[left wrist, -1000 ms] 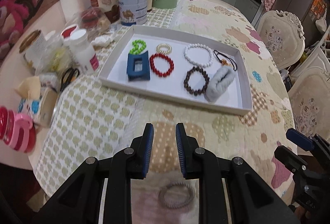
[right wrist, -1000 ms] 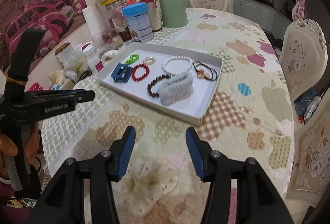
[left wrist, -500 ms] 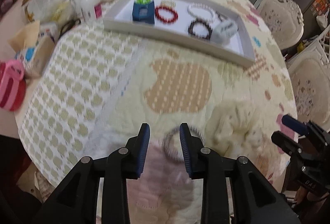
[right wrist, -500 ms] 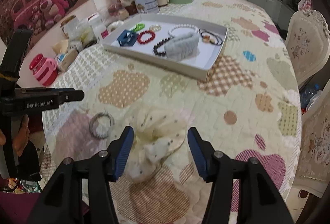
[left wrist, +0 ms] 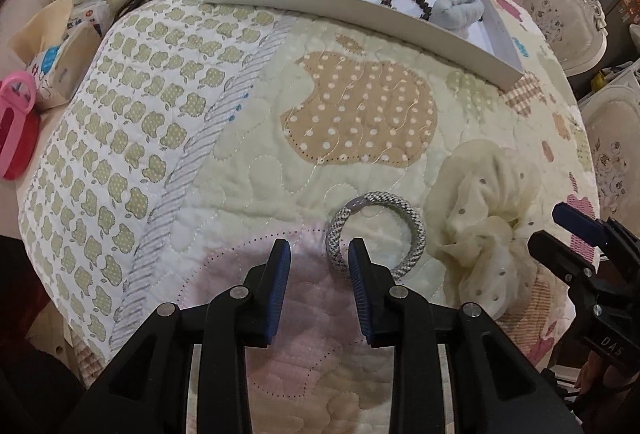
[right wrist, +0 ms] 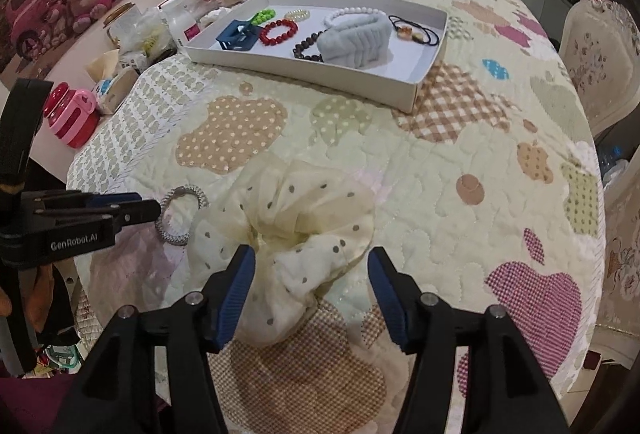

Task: Organize jewelry
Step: 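Grasp the silver mesh bangle with the left tool while the right tool grasps the cream polka-dot scrunchie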

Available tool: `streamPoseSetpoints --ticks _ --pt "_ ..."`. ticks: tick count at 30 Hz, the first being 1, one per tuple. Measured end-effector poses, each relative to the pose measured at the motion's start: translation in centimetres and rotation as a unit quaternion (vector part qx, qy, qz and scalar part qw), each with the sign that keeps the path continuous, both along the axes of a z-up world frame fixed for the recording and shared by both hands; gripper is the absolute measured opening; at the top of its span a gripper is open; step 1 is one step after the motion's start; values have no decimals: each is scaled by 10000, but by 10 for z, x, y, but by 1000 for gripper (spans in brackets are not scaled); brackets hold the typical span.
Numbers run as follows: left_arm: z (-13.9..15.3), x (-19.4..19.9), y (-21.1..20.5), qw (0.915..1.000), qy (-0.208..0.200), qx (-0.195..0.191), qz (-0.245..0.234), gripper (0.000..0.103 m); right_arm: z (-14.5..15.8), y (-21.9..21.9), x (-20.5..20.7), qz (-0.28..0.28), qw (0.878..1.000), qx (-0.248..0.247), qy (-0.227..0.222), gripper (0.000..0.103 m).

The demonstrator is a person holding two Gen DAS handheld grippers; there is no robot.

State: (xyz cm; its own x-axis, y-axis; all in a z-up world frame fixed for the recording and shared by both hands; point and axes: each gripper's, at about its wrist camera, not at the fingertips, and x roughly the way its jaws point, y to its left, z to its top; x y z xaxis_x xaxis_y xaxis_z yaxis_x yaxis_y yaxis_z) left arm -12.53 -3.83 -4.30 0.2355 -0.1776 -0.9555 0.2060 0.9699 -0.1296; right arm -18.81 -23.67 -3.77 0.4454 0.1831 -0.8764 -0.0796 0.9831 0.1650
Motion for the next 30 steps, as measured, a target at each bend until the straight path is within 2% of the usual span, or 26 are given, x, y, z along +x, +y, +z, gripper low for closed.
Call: streamPoseSetpoints --ticks 3,12,13,14,15,16,17,20,23,30 --pt "-4 2 -1 10000 51 17 38 34 -5 2 6 -20 10000 28 34 63" --pt "-7 1 -18 9994 -207 276 -73 34 -26 2 15 -146 9998 112 52 62" --pt "-7 0 -19 9993 -239 269 -94 33 -26 3 14 -121 9999 37 -11 59" --pt "-6 -1 -20 9993 -279 229 -130 32 -26 4 14 -98 9999 -59 -41 46" --pt "-7 -1 -23 9991 -309 231 -154 21 -26 4 14 -79 9999 -142 -54 35" --pt "-7 0 -23 9989 -339 268 -168 12 -25 2 13 -65 9999 -120 -61 30" --pt "-7 0 -23 9990 -337 261 -162 12 -24 -1 13 -68 10000 -19 -54 20" --pt "-6 5 -18 9997 -207 -32 -91 11 -16 -8 11 -87 9998 109 -129 18" --pt "1 7 -10 9997 -205 -143 -64 11 -1 -13 8 -100 9993 220 -298 18" --pt "35 20 -2 9980 -595 -189 -32 11 41 -22 13 -97 9967 338 -730 18"
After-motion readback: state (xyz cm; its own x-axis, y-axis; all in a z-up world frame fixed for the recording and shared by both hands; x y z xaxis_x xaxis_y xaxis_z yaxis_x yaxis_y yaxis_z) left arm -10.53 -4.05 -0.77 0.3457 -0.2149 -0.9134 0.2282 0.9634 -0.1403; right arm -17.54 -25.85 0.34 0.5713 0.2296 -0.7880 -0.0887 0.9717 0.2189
